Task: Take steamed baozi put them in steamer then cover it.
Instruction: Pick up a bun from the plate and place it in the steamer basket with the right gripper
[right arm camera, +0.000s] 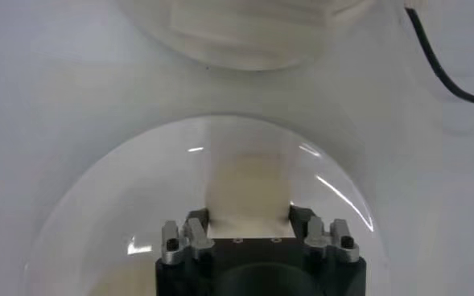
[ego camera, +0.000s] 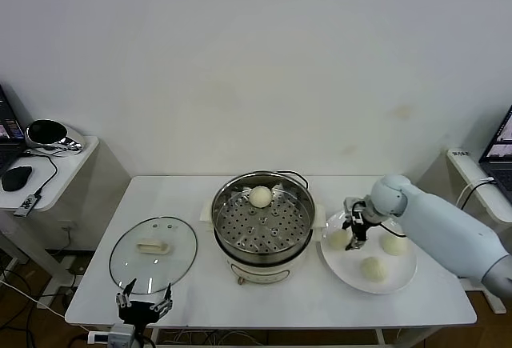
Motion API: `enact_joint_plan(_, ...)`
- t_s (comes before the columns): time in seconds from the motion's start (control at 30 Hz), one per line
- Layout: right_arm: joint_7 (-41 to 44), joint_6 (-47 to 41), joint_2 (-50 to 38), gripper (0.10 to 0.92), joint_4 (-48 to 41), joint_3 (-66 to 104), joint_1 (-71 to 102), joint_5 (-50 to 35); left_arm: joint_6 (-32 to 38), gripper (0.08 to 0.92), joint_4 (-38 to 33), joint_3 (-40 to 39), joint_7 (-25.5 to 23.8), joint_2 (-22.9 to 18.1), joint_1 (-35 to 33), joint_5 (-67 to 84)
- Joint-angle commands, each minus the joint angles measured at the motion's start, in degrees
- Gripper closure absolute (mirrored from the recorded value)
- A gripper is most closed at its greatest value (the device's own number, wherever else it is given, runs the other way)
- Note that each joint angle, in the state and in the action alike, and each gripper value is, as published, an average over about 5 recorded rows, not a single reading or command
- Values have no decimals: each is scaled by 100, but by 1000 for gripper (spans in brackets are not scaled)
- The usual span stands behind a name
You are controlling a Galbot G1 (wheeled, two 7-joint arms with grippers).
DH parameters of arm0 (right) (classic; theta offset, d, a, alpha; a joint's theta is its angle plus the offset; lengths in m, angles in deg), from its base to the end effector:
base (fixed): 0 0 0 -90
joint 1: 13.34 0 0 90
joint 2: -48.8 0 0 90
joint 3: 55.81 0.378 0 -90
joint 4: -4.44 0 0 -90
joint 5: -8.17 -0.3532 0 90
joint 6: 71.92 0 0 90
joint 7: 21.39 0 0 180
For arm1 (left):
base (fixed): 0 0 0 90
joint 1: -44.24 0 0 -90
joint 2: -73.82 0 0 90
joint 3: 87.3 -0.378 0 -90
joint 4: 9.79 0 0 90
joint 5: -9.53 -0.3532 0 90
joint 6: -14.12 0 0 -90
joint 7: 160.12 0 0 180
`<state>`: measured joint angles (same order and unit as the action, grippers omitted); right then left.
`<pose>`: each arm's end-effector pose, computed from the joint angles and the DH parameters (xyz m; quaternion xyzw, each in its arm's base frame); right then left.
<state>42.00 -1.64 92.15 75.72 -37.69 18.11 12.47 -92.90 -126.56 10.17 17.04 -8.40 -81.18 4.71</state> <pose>0.5393 -0.1391 -0.2079 0.4892 -0.5815 0.5024 0.4125 0.1323 0.0703 -0.3534 0.0132 -0.9675 -0.1237 0.2201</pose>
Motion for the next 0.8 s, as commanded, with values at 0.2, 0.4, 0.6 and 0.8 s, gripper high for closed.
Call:
enact_joint_plan(0.2,388,-384,-487,406,936,-3188,-4169,-2272,2,177,-153,13,-14,-12,93,-8)
enact_joint_plan(0.4,533,-658,256,406,812,-3423,-4928,-3043,6,177,-269,73,61,26,152,-68)
enact_joint_plan(0.6,509,-1017,1077,406,745,-3417,-4916,-3518,-47,177,-338,202,21,84,199,-77)
enact_joint_plan(0.8,340,-1288,1868,406,669,-3633,-4613,-3876,-57,177,-313,263,-11,176,200,-38)
